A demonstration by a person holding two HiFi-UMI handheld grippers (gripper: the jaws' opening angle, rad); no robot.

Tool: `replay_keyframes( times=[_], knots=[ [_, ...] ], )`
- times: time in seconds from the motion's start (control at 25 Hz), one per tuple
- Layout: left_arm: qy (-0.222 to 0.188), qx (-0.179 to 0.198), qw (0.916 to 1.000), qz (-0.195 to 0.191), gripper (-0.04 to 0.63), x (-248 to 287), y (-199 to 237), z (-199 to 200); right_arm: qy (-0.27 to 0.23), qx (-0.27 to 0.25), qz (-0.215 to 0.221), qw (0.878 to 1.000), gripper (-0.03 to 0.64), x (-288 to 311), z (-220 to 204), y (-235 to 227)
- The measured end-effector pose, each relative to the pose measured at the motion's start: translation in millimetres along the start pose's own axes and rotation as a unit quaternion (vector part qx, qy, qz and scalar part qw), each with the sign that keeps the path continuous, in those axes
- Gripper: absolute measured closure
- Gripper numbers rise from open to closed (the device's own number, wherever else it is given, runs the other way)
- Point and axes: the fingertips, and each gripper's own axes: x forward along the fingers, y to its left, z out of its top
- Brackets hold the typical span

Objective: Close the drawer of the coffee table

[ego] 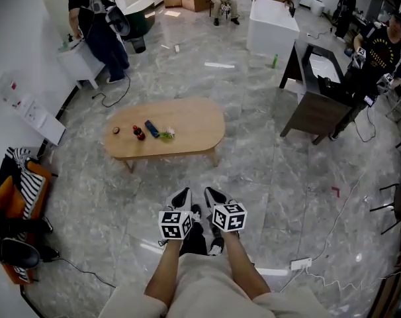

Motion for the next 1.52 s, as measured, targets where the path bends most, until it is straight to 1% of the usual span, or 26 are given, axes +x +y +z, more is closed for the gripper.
replay_keyframes(
  times=[0.08, 0.24, 0.48, 0.64, 1.04, 1.52],
  knots=[
    [-0.002, 0.002, 1.0, -0.003, 0.586, 0.6, -4.4, 0.8, -0.007, -0.002, -0.004, 1.0, 0.6, -2.8, 2.9, -1.6],
    [-0.007, 0.003, 1.0, 0.001, 0.586, 0.3, 0.7, 0.9, -0.013, -0.01, -0.012, 1.0, 0.6, -3.2, 5.9, -7.7],
    [-0.015, -0.011, 0.9995, 0.024, 0.586, -1.1, 16.8, 9.7, -0.002, -0.032, -0.018, 0.999, 0.601, 0.0, 10.6, -12.6],
    [-0.021, -0.022, 0.9989, 0.035, 0.586, -4.2, 22.0, 8.0, 0.005, -0.041, -0.02, 0.999, 0.601, 3.2, 4.7, -15.3],
    [-0.012, -0.028, 0.9983, 0.049, 0.586, -13.8, 39.7, -0.2, 0.023, -0.055, -0.02, 0.998, 0.601, 12.2, -4.7, -11.0],
    [-0.006, -0.038, 0.998, 0.05, 0.586, -15.1, 46.4, -8.6, 0.041, -0.068, -0.016, 0.997, 0.601, 18.5, -15.8, -4.8]
  ],
)
